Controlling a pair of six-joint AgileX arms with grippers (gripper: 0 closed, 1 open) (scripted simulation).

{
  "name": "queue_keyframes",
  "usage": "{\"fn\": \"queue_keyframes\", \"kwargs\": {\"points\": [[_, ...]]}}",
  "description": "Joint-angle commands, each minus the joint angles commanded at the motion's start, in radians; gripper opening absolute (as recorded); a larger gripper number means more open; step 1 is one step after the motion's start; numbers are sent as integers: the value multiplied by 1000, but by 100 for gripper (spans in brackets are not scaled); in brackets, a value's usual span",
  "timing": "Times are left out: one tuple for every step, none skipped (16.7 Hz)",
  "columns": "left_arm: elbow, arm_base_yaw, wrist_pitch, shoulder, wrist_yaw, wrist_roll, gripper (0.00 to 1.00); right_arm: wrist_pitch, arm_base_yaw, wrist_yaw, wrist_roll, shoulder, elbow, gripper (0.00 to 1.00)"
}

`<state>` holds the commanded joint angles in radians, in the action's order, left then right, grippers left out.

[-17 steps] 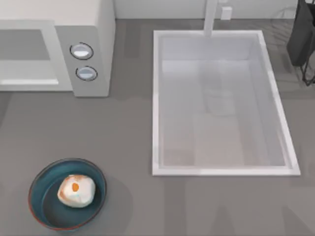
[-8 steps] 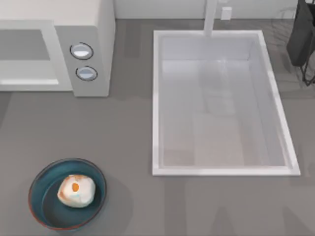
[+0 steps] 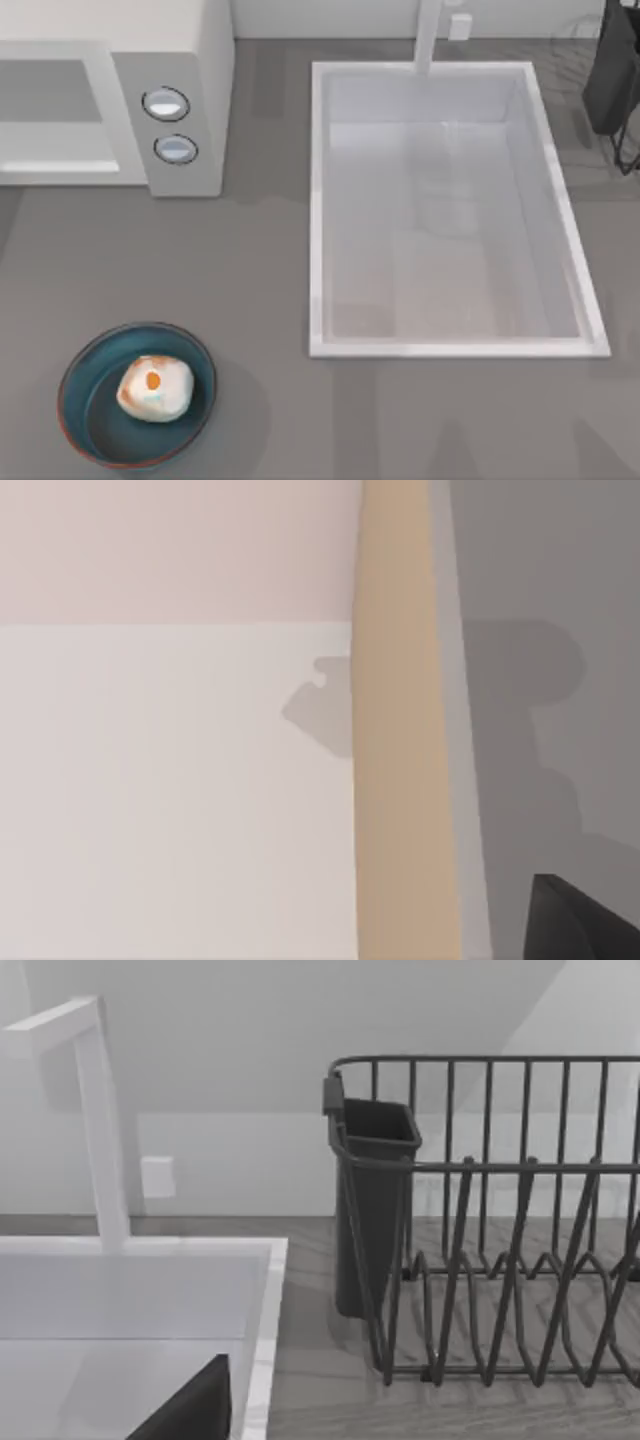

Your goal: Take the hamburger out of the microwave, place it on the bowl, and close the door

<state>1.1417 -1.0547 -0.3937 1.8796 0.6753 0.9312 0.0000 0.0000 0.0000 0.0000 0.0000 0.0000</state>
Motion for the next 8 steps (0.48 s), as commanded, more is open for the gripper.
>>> {"fn": "queue_keyframes", "kwargs": {"points": [[-8,0,8,4,0,0,0,0,0,0,0,0,0,100],[-8,0,9,4,0,0,0,0,0,0,0,0,0,100],[-8,0,9,4,0,0,0,0,0,0,0,0,0,100],[-7,4,5,0,1,0,0,0,0,0,0,0,0,100],[-10,6,8,-3,0,-2,0,0,0,0,0,0,0,100],[-23,14,16,-16,-4,-11,0,0,0,0,0,0,0,100],[-46,26,29,-38,-10,-25,0,0,0,0,0,0,0,100],[-80,42,46,-69,-18,-42,0,0,0,0,0,0,0,100]]}}
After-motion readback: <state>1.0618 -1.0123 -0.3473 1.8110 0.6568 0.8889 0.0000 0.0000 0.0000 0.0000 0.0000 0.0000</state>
